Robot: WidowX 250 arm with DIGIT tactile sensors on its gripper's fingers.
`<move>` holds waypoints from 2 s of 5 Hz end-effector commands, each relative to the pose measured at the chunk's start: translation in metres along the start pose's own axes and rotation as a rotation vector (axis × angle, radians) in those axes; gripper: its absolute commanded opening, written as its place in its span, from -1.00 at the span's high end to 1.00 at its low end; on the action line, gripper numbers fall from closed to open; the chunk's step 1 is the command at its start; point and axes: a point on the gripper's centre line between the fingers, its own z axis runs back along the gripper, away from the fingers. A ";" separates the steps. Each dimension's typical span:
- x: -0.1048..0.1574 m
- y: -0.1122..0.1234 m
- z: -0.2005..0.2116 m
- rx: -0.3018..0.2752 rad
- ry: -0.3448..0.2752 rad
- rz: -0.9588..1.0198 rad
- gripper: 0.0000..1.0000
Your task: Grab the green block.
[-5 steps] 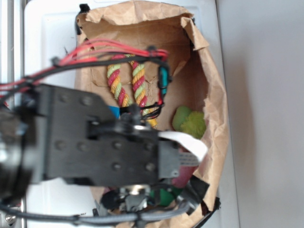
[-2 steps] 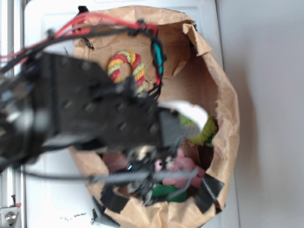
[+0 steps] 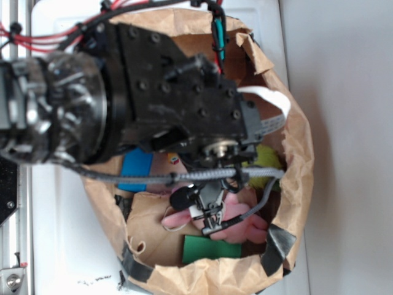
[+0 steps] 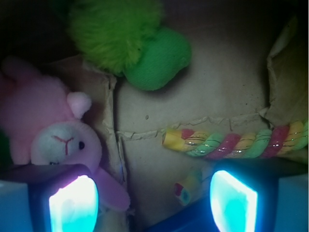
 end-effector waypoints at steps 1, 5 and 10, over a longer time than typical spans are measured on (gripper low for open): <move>-0.007 -0.039 -0.005 0.012 -0.021 -0.136 -1.00; -0.038 -0.102 -0.004 -0.013 -0.010 -0.287 -1.00; -0.030 -0.110 -0.033 -0.217 -0.019 -0.065 -1.00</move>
